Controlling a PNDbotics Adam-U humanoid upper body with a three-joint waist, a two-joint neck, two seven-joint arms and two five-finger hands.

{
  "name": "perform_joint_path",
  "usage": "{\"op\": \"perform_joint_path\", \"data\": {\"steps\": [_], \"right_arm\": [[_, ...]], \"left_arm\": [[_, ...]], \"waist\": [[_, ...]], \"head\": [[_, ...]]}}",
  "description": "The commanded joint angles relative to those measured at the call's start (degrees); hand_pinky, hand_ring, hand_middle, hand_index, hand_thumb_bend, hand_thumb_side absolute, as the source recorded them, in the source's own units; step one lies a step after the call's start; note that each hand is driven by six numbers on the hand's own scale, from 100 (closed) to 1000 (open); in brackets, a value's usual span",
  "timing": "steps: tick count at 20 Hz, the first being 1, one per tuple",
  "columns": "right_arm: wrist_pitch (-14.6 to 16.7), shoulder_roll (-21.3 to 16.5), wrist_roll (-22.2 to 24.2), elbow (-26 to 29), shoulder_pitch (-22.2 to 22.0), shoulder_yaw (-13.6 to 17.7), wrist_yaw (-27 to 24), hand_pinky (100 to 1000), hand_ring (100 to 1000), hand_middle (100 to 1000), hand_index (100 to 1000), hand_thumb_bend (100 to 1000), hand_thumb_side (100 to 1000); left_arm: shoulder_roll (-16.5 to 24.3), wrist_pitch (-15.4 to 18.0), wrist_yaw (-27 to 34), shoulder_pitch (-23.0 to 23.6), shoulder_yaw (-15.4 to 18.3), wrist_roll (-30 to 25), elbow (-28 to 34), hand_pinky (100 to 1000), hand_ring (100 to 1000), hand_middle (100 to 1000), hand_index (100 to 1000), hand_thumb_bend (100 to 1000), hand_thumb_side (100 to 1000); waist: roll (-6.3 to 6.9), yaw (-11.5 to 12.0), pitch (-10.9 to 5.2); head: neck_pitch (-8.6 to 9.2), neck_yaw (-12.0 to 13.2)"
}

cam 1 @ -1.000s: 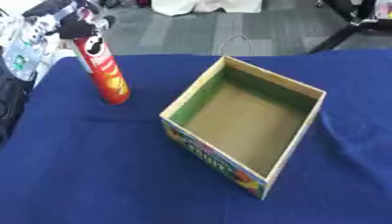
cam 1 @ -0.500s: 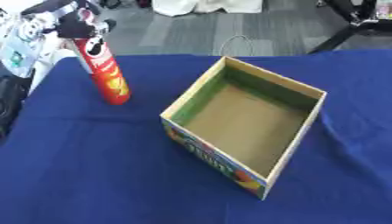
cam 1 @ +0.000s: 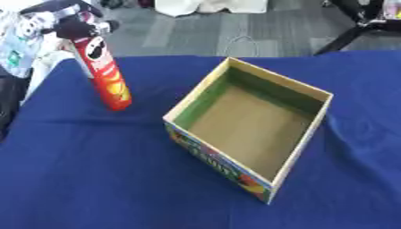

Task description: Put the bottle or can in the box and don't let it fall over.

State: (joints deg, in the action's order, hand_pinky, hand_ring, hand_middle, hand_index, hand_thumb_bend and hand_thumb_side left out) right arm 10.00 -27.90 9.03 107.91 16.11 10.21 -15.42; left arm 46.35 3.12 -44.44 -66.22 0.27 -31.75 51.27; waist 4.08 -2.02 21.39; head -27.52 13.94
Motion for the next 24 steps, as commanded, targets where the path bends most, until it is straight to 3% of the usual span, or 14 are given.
{"op": "perform_joint_path", "data": {"steps": [1, 4, 8, 15, 21, 24], "right_arm": [[0.0, -0.7, -0.3, 1.0, 0.4, 0.7, 0.1, 1000, 690, 763, 986, 100, 763], [-0.1, -0.7, -0.3, 1.0, 0.4, 0.8, 0.0, 1000, 690, 762, 986, 100, 763], [-0.1, -0.5, -0.4, 1.0, 0.3, 0.9, 0.0, 1000, 690, 762, 987, 100, 764], [-0.2, -0.4, -0.6, 1.0, 0.3, 1.2, 0.0, 1000, 690, 762, 987, 100, 764], [-0.1, -0.3, -0.7, 1.0, 0.3, 1.3, -0.1, 1000, 691, 761, 986, 100, 762], [-0.1, -0.2, -0.8, 1.0, 0.3, 1.4, -0.1, 1000, 690, 761, 986, 100, 762]], "left_arm": [[-0.6, 0.7, -1.4, 0.9, -0.9, -1.5, -1.0, 773, 839, 906, 896, 496, 850], [-0.9, 0.4, -0.8, 0.9, -0.7, -2.5, -1.5, 714, 816, 896, 897, 573, 754], [-0.9, 0.6, -0.4, 1.2, -1.1, -3.5, -1.3, 724, 815, 911, 903, 634, 694], [-1.5, 2.3, 0.0, 2.9, -1.9, -3.7, -0.2, 650, 755, 912, 915, 637, 689], [-2.0, 2.5, 1.2, 3.5, -2.2, -3.3, 0.2, 557, 723, 906, 912, 611, 608], [-2.2, 3.7, 1.5, 4.7, -2.5, 0.5, 1.5, 587, 734, 913, 914, 603, 631]], "waist": [[-0.43, -0.2, -0.36], [-0.45, -0.2, -0.3], [-0.41, -0.3, -0.19], [-0.47, -0.3, -0.12], [-0.66, -0.3, -0.24], [-0.65, -0.4, -0.26]], "head": [[0.93, 0.0], [0.97, 0.1], [0.92, 0.1], [0.93, 0.0], [1.09, 0.1], [0.97, 0.1]]}}
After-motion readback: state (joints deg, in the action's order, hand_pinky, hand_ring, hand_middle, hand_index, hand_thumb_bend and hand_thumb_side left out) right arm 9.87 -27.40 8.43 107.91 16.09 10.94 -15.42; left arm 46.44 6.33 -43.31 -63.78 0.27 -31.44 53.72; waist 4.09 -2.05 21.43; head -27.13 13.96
